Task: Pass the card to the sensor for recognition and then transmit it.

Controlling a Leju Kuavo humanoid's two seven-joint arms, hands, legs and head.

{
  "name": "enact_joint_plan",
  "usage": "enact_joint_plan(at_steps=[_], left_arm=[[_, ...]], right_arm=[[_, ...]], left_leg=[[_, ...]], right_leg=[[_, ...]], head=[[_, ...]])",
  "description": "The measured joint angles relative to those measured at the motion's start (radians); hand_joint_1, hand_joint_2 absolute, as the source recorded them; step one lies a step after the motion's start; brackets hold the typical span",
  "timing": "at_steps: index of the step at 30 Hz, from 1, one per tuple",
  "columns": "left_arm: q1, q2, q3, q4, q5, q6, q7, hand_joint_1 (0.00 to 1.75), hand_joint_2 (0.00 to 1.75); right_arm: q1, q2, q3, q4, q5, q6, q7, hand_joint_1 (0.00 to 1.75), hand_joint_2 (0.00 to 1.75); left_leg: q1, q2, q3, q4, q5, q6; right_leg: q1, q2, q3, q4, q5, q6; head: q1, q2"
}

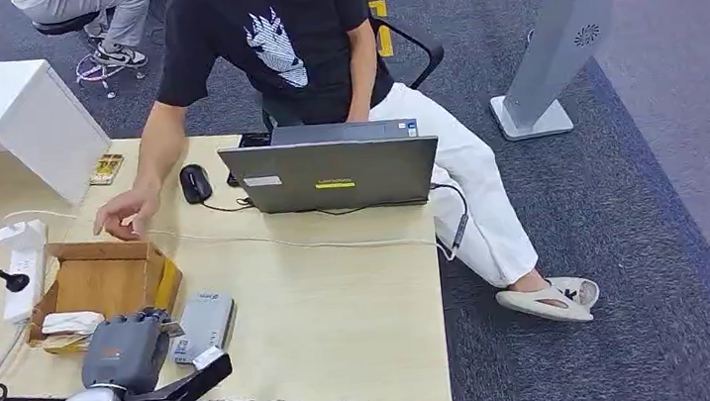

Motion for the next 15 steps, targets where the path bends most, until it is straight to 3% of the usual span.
enact_joint_plan(at_steps=[8,15], left_arm=[[-0.021,0.008,-0.039,0.043,-0.001,0.058,0.042,1.75,1.75],[-0.043,0.011,-0.06,0.092,-0.001,0.1,0.041,1.75,1.75]], right_arm=[[0.0,0.0,0.011,0.0,0.004,-0.003,0.008,0.0,1.75],[-0.001,0.0,0.032,0.0,-0.006,-0.008,0.024,0.0,1.75]], left_leg=[[0.0,0.0,0.0,0.0,0.0,0.0],[0.0,0.0,0.0,0.0,0.0,0.0]], right_leg=[[0.0,0.0,0.0,0.0,0.0,0.0],[0.0,0.0,0.0,0.0,0.0,0.0]], head=[[0.0,0.0],[0.0,0.0]])
